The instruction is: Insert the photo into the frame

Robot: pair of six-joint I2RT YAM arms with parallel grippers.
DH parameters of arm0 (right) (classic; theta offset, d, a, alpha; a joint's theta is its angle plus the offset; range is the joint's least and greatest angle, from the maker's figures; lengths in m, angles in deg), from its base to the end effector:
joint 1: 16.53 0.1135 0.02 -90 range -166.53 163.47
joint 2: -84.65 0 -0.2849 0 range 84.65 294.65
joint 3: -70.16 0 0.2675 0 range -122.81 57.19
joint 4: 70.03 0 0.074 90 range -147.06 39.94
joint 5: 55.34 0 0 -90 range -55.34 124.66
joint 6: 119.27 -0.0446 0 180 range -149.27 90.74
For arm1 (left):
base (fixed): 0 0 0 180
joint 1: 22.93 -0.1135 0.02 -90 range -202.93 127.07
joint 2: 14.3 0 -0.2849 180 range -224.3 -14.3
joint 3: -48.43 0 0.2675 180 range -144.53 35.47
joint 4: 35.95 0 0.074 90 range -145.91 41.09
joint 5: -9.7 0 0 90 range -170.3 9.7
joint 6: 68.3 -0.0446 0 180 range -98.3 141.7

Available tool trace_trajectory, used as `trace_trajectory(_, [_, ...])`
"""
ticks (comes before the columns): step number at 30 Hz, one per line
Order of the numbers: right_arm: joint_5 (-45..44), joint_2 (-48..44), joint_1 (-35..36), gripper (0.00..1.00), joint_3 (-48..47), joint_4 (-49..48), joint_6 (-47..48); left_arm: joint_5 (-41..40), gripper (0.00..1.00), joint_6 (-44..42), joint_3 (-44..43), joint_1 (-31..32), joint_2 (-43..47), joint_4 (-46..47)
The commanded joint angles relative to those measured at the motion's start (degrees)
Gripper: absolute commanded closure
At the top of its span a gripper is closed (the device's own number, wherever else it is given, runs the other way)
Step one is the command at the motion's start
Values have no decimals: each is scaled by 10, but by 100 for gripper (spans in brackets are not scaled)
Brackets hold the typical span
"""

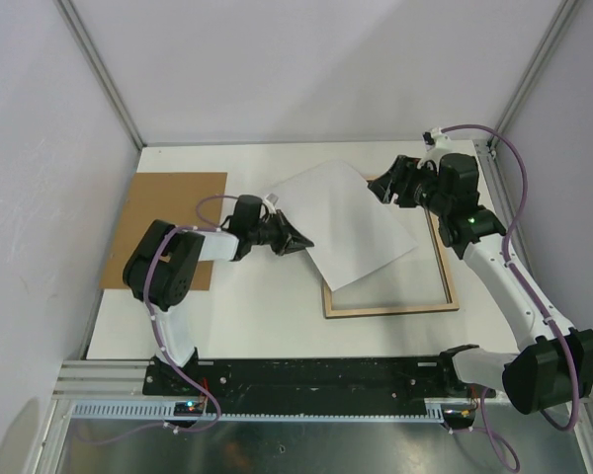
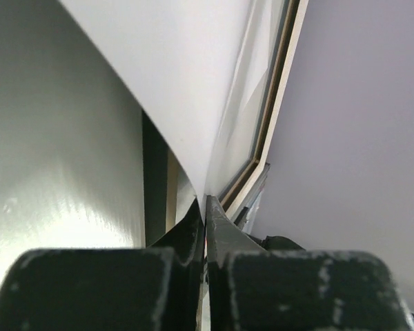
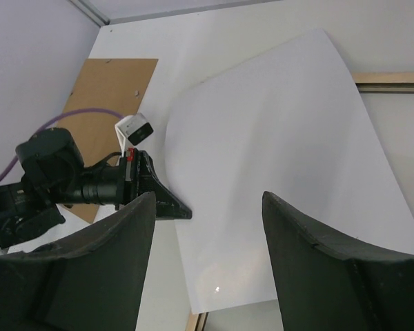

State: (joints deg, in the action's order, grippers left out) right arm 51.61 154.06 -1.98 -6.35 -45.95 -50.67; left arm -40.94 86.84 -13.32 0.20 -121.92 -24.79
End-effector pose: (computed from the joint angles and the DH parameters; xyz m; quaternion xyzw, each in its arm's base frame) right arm 0.2840 0.0872 0.3792 -0.0400 0.7988 0.2943 0.5232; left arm 0.3399 -0.1759 0.1313 -0.1531 0.8347 -0.5183 0.1058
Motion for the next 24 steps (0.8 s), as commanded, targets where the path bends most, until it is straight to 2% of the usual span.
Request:
trace_trajectory(1, [-10,-20,-7,32,1,-21,6,59,100,-122,-66,-8,13,-162])
trace_trajectory(6, [-14,-25,-13,32,1,-13,10,125,100,-176,-83,-17,-2,-226])
trace_trajectory(11, [-15,-26,-20,32,1,-3,16,156,100,-229,-98,-19,-3,-295])
trace_trajectory(19, [-36,-5,-28,32,1,11,12,169,100,-266,-145,-16,-23,-361])
trace_trajectory(24, [-87,21,-43,32,1,29,-4,165,100,-276,-176,-11,-44,-389])
